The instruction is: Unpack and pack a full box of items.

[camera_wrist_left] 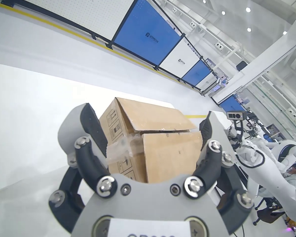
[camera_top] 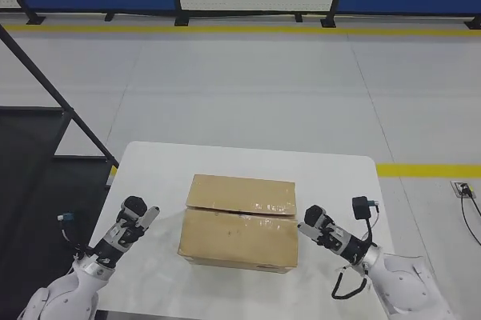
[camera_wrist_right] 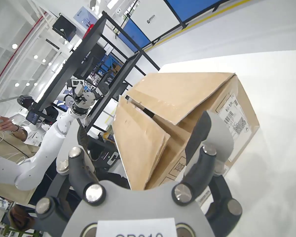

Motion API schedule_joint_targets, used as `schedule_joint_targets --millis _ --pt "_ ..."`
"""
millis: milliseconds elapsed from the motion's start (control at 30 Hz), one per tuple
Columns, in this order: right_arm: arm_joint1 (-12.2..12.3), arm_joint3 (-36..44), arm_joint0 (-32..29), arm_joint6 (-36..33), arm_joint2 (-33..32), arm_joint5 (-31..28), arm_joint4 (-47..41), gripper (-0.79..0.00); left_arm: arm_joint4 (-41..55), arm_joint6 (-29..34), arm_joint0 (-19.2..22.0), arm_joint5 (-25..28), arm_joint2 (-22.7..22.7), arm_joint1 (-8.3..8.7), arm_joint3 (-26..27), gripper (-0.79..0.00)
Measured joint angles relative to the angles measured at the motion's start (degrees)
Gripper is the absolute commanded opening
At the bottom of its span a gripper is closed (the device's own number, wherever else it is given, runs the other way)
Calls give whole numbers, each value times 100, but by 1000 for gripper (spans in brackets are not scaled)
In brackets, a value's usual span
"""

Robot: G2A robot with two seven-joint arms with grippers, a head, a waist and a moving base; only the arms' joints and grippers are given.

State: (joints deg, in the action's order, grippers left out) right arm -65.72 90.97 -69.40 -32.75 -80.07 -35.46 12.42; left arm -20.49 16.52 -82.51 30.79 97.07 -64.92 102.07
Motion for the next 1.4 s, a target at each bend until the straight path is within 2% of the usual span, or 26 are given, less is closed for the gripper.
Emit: schedule_joint_targets --millis 233,467,600,867,1100,1233,1400 --pt "24 -273 345 -826 236 -286 -929 0 99 -41 -37 22 -9 5 -12 0" --pt "130 -140 255 -1701 82 -621 -2133 0 43 -68 -89 -17 -125 1 71 0" --pt "199 11 140 -2088 -60 -716 -2487 0 -52 -83 -95 -45 -230 -4 129 0" --pt "249 289 -110 -1759 -190 -641 -1976 0 -426 -156 -69 -217 -283 0 75 0" --pt "330 545 -429 -1852 -446 -861 -2338 0 -1014 -256 -185 -476 -14 36 -311 0" --pt "337 567 -452 -1858 -478 -864 -2366 0 -1838 -354 -323 -567 49 65 -462 0" --pt "336 565 -450 -1856 -475 -862 -2363 0 -3011 -415 -351 -807 -253 68 -656 0"
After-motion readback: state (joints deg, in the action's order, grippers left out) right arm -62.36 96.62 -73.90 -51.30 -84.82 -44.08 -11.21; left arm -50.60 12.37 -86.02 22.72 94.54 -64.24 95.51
